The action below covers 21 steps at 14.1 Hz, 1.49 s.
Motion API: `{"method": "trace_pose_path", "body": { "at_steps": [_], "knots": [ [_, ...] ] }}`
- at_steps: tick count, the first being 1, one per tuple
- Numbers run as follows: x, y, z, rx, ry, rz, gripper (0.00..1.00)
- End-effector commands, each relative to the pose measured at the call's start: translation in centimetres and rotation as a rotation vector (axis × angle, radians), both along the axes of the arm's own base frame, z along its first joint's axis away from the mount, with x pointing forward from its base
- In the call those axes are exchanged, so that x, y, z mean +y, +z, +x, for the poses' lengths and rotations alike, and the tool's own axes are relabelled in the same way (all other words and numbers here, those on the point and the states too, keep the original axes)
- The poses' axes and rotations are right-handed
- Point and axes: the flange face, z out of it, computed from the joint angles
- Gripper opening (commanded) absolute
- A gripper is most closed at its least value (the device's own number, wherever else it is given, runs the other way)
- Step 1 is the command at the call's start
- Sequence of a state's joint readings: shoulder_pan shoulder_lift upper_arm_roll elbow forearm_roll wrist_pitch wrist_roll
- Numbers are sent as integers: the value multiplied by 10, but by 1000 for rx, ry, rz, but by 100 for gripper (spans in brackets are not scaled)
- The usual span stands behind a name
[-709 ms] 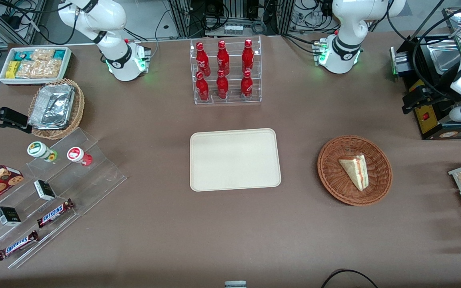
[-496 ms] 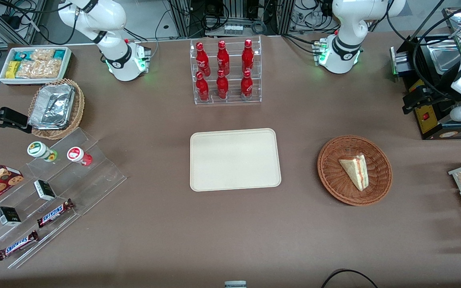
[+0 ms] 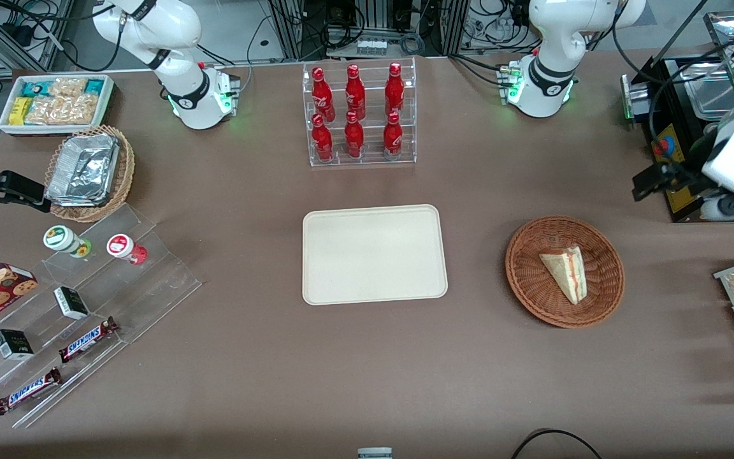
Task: Place sandwich from basket to tray
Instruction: 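Move the left gripper down over the wrapped sandwich in the wicker basket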
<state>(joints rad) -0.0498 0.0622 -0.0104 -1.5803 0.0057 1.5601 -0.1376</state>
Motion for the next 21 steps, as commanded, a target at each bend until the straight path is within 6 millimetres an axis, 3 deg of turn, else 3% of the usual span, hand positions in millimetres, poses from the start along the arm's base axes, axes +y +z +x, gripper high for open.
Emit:
{"method": "trace_pose_path", "body": {
  "at_steps": [1,9,17,21],
  "knots": [
    [-8,-33,17,25,32,11,100],
    [-23,-152,28,-11,235,25,100],
    [-18,-257,-5,-122,311,1,100],
    [-15,-286,-14,-138,315,-4,100]
  ]
}}
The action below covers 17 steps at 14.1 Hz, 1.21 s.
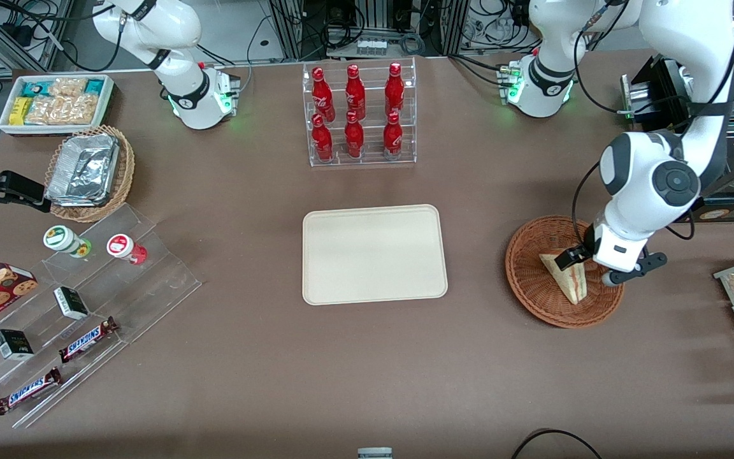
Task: Place sandwich from basket to tray
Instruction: 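Close the left gripper on the sandwich's upright edge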
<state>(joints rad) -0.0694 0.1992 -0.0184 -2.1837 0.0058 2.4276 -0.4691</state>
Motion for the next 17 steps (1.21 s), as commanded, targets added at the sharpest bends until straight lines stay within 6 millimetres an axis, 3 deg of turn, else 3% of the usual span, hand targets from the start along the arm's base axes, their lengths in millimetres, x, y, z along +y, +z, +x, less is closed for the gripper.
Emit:
{"method": "trace_pose_path", "body": {
  "at_steps": [1,7,14,15,17],
  "knots": [
    [0,-6,-4,-7,14,6,100],
    [3,-30,-1,-11,19,4,100],
    [3,-41,-2,3,18,6,98],
    [3,-42,-2,4,18,6,89],
    [4,-43,-4,9,18,7,56]
  ]
}}
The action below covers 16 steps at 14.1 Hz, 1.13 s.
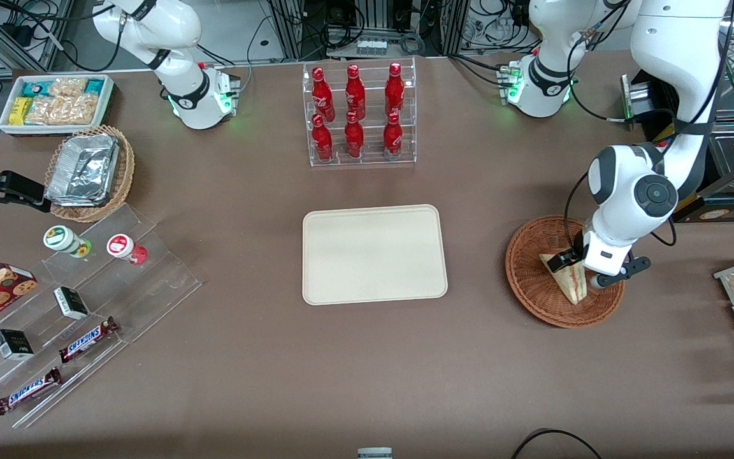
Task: Place sandwich from basket to tray
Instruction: 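Close the left gripper on the sandwich's upright edge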
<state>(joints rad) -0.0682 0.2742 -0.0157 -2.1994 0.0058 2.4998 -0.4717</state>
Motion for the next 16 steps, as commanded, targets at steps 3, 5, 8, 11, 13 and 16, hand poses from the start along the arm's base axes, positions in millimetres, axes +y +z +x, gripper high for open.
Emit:
{"method": "trace_pose_path", "body": {
  "at_steps": [3,5,8,11,13,16],
  "knots": [
    [1,-3,-3,-4,10,6,22],
    [2,0,-3,-5,10,7,4],
    [2,16,-1,-13,9,7,1],
    [-3,55,7,-6,-4,14,0],
    [-11,87,21,31,-19,24,0],
    [-55,133,35,55,-80,31,0]
  ]
}}
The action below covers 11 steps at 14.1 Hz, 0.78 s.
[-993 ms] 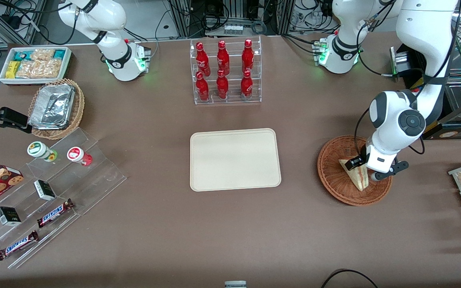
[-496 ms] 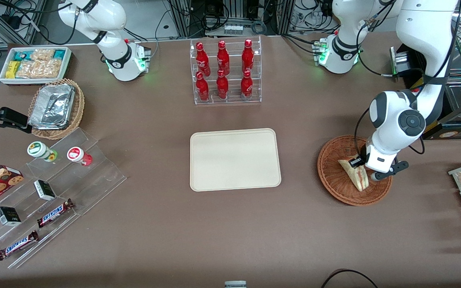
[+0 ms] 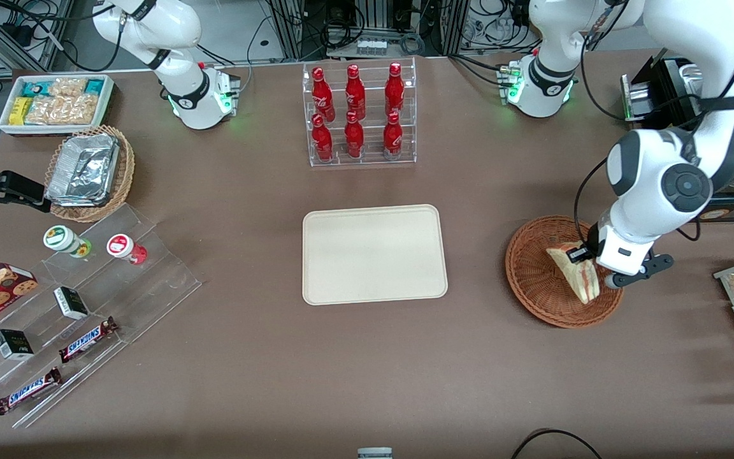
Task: Place sandwich from basket to tray
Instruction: 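Close the left gripper on the sandwich's upright edge, then lift the sandwich and carry it over the cream tray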
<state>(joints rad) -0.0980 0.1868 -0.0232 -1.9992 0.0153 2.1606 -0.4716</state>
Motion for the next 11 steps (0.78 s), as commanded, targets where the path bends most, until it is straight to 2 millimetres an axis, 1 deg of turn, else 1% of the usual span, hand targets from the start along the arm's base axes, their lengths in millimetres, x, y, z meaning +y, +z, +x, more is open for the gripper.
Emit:
{"method": "trace_pose_path", "body": {
  "at_steps": [1,2,3,4,5,6,8,9,11],
  "knots": [
    [-48,43,11,4,-45,15,0],
    [-57,53,12,7,-44,15,0],
    [-75,61,10,13,-71,15,0],
    [-97,70,6,15,-106,16,0],
    [-121,74,5,12,-136,11,0],
    [-145,78,-1,15,-162,8,0],
    [-190,72,-18,24,-160,10,0],
    [-210,70,-22,22,-181,9,0],
    [-248,63,-21,27,-218,-5,0]
  ]
}}
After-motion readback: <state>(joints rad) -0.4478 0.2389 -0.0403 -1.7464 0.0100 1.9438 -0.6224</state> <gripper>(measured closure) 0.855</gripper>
